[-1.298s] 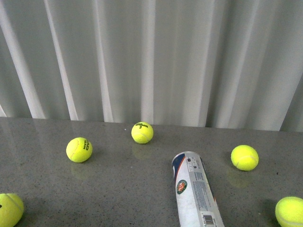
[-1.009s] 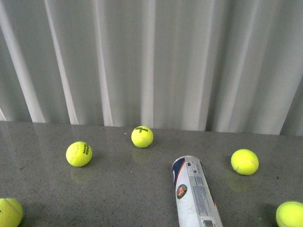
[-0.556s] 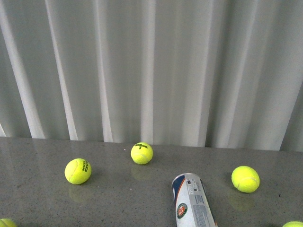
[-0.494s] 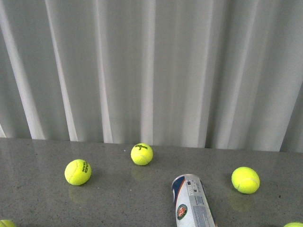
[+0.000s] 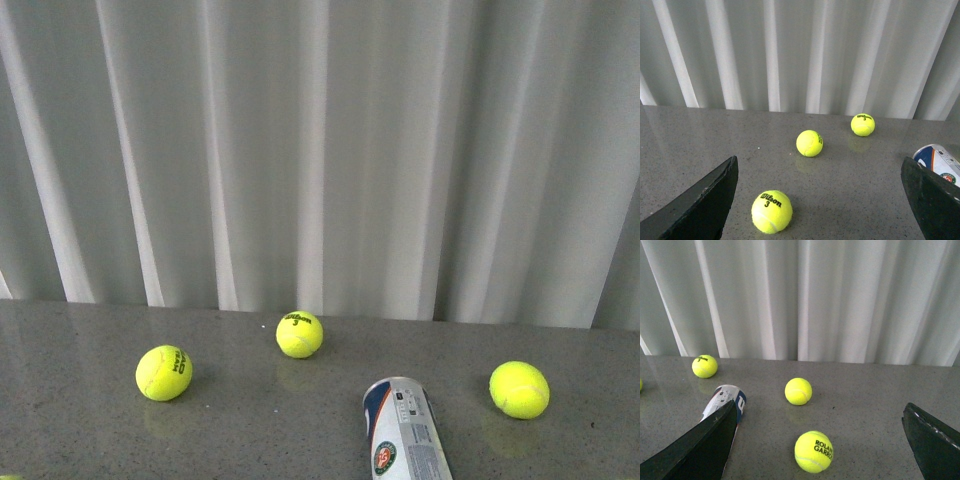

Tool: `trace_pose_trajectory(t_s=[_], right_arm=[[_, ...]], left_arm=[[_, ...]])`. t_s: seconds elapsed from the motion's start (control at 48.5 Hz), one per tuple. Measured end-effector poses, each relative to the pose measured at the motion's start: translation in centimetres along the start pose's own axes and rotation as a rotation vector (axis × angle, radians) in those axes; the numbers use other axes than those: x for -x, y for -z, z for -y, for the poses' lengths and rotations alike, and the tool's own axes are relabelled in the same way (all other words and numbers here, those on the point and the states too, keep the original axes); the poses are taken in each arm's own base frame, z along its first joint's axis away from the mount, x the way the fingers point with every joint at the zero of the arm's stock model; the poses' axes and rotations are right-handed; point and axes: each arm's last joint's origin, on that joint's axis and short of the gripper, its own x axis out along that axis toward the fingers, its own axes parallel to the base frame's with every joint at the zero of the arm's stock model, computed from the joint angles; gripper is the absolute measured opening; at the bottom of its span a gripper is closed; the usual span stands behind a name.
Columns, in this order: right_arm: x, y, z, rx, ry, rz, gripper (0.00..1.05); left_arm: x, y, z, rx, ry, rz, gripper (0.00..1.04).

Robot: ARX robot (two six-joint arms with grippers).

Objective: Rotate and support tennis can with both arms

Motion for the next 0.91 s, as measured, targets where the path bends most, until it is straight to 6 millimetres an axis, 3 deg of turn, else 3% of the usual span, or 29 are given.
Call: trace_pose_trajectory(t_s=[0.185,0.288,0.433,0.577,0.7,0.906], right_arm=[[0.0,0.0,0.0,0.0,-0.001,-0.001,0.98],[-0.4,0.0,0.1,-0.081,-0.113,-0.271,0.98],[-2.8,-1.3,0.2,-0.162,-0.154,-0.398,0.98],[-8.3,-2.3,-1.1,-0.253,-0.265,-0.635,0.98],[-12.8,-1.4,-2.7,-0.313,-0.311,-0.774,0.98],[-18.4,0.9,-4.6,-0.339,-0.296,-0.898,0.98]], left_arm=[[0.0,0.0,0.0,0.0,0.0,0.0,0.98],[0.0,0.0,0.0,0.0,0.001,0.0,0.98],[0.0,0.0,0.0,0.0,0.0,0.0,0.98],[0.0,0.0,0.0,0.0,0.0,0.0,0.98],[0.0,0.0,0.0,0.0,0.0,0.0,0.98],[0.0,0.0,0.0,0.0,0.0,0.0,0.98]])
